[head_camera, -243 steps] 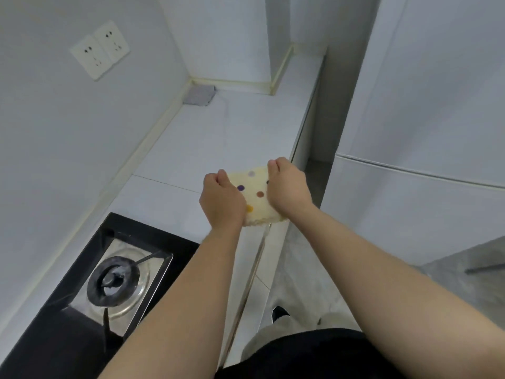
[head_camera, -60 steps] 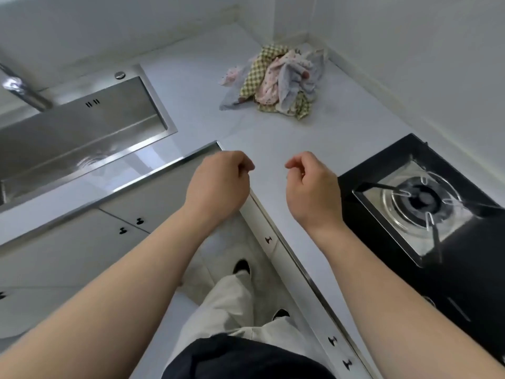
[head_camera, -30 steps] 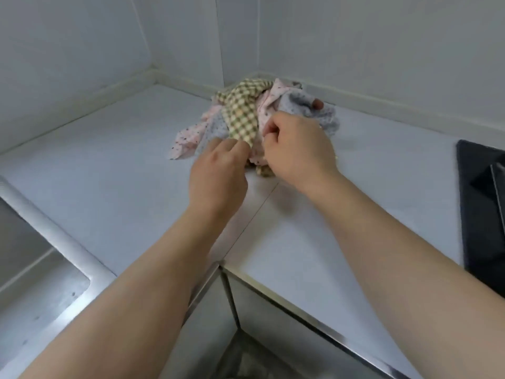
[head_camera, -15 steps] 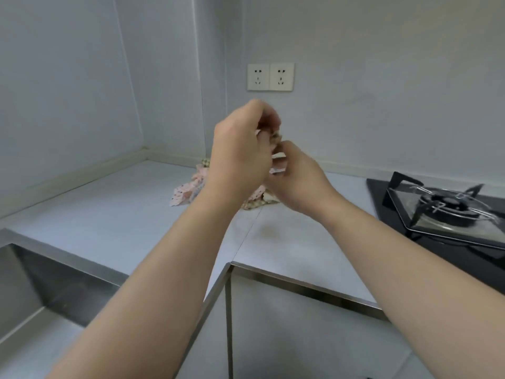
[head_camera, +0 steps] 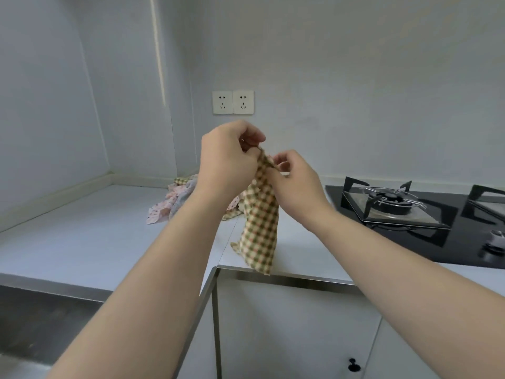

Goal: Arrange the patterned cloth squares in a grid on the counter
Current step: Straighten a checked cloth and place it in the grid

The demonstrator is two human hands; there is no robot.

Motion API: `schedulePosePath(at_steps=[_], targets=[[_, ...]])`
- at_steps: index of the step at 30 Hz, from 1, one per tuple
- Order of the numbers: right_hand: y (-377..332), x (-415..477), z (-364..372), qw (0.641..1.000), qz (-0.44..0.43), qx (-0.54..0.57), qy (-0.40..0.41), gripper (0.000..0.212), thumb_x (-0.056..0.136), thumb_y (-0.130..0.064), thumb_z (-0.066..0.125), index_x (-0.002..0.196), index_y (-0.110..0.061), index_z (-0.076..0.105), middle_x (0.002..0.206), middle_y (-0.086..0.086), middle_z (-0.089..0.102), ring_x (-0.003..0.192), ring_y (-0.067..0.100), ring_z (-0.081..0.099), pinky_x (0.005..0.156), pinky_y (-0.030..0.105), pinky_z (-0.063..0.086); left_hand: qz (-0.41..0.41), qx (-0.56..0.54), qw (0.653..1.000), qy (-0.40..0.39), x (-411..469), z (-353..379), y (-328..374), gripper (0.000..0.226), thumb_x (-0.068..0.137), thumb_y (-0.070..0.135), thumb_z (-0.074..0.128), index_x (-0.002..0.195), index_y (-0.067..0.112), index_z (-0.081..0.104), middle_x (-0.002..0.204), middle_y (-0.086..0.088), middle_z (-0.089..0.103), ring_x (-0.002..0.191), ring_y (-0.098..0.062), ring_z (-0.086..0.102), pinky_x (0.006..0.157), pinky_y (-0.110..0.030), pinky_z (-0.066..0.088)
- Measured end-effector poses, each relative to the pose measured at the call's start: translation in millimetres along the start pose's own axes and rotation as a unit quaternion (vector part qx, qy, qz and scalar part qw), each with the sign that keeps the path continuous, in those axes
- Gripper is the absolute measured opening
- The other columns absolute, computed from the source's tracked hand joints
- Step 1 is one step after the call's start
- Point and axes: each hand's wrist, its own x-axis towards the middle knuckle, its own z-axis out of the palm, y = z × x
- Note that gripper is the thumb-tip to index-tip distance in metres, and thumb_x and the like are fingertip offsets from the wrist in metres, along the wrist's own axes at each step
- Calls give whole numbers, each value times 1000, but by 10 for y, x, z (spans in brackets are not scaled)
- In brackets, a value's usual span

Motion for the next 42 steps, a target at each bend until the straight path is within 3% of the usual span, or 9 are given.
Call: schedulePosePath(at_steps=[6, 12, 16, 20, 25, 28, 31, 38, 42], targets=[[102, 64, -121, 985, -56, -162, -24, 28, 86, 1, 40, 106, -17, 50, 96, 1, 58, 85, 23, 55, 66, 38, 43, -46, 41, 996, -71, -38, 98, -111, 40, 92, -4, 54, 112, 21, 77, 96, 7, 74, 88, -5, 67, 67, 6, 40], [245, 70, -56, 947, -117, -288, -84, 26, 93, -15, 45, 119, -21, 40, 115, 6, 52, 90, 31, 56, 75, 47, 50, -97, 32, 992, -74, -68, 207, -172, 30, 99, 7, 48, 104, 24, 72, 96, 3, 69, 67, -14, 67, 49, -16, 40], [281, 70, -92, 939, -116, -314, -73, 34, 87, -14, 50, 119, -23, 40, 116, 4, 51, 86, 32, 57, 72, 45, 51, -127, 8, 991, -47, -69, 211, -185, 26, 104, 11, 43, 98, 22, 65, 93, 3, 64, 60, -15, 72, 36, -14, 34], [348, 146, -179, 928, -119, -348, -53, 42, 84, -1, 49, 120, -21, 40, 116, 6, 51, 88, 33, 55, 72, 43, 46, -127, -9, 992, -16, -64, 207, -135, 26, 105, 12, 42, 94, 25, 62, 94, 2, 62, 61, -12, 72, 40, -10, 36], [440, 295, -415, 950, -51, -308, -29, 50, 78, 4, 50, 120, -22, 42, 112, 2, 48, 92, 26, 54, 71, 37, 41, -73, 17, 997, -9, -50, 210, -230, 13, 94, 16, 65, 99, 28, 66, 99, -1, 67, 90, -18, 66, 77, -31, 52], [489, 363, -562, 958, -38, -285, -22, 54, 77, 7, 50, 121, -24, 43, 111, 0, 48, 89, 24, 56, 72, 41, 49, -63, 70, 995, -41, -78, 186, -244, 35, 79, 18, 84, 109, 27, 70, 105, 4, 63, 96, -11, 59, 85, -22, 44], [521, 421, -695, 969, -32, -242, -26, 61, 75, 11, 48, 123, -25, 43, 105, -1, 51, 88, 22, 56, 69, 39, 51, -55, 104, 991, -59, -85, 197, -244, 45, 77, 2, 78, 115, 26, 73, 111, 2, 62, 101, -12, 60, 89, -22, 42], [528, 562, -953, 998, 24, -57, -30, 36, 94, -2, 56, 117, -30, 54, 105, 2, 66, 67, 15, 58, 49, 21, 46, -101, 21, 994, -23, -85, 177, -209, 29, 90, 7, 59, 93, 28, 77, 82, 10, 72, 71, -8, 65, 69, -25, 56], [488, 583, -1051, 996, 31, 78, -15, 18, 96, -10, 69, 110, -21, 65, 90, 2, 72, 72, 15, 69, 59, 28, 57, -133, -52, 990, -15, -36, 160, -224, 15, 94, 21, 65, 84, 27, 74, 80, -3, 72, 56, -20, 61, 54, -28, 50]])
